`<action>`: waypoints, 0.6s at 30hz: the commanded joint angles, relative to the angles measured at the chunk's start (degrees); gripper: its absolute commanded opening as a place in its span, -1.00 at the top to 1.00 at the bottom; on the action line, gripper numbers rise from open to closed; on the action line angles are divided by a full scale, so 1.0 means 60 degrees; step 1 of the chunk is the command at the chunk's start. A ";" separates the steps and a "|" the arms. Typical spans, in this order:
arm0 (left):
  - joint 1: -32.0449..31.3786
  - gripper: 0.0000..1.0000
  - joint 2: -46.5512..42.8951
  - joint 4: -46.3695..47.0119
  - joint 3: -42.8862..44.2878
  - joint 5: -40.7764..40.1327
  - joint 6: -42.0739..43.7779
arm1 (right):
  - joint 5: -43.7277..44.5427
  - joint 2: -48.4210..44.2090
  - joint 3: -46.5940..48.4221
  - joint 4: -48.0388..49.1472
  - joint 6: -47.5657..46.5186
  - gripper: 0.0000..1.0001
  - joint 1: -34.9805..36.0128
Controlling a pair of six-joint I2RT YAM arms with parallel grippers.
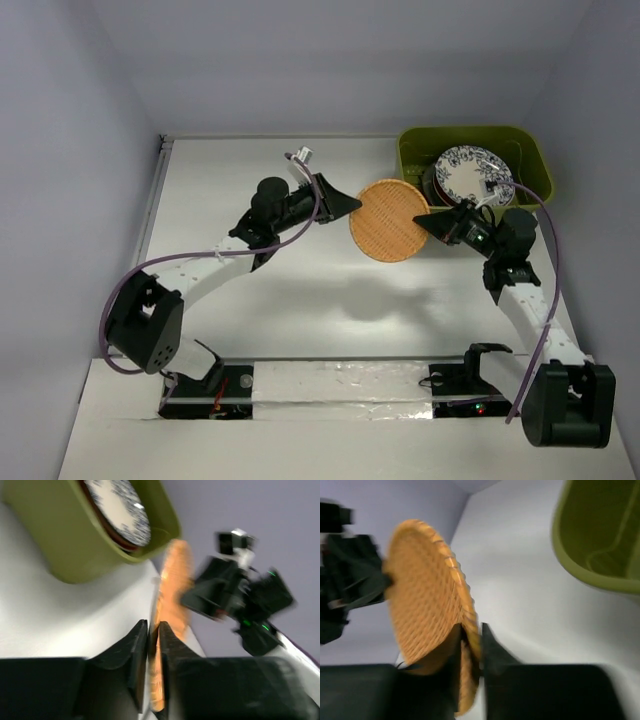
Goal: Place the plates into the plastic bin on the countertop
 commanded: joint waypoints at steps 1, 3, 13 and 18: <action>-0.0019 0.73 -0.0504 0.0692 0.0872 0.0448 0.0004 | 0.0003 -0.0445 0.0394 0.1043 0.0514 0.99 0.0063; -0.0019 0.22 -0.0767 0.0222 0.0596 0.0214 0.0285 | 0.0662 -0.0680 0.0672 0.0956 0.0677 1.00 0.0063; -0.0415 -0.78 -0.4484 -0.3263 -0.1163 -0.4193 0.2614 | 0.3240 0.1617 0.4700 -0.1330 -0.0115 1.00 -0.0976; -0.0503 -0.98 -0.5630 -0.4465 -0.1690 -0.4913 0.3127 | 0.4194 0.3183 0.5302 -0.1594 0.0238 1.00 -0.1972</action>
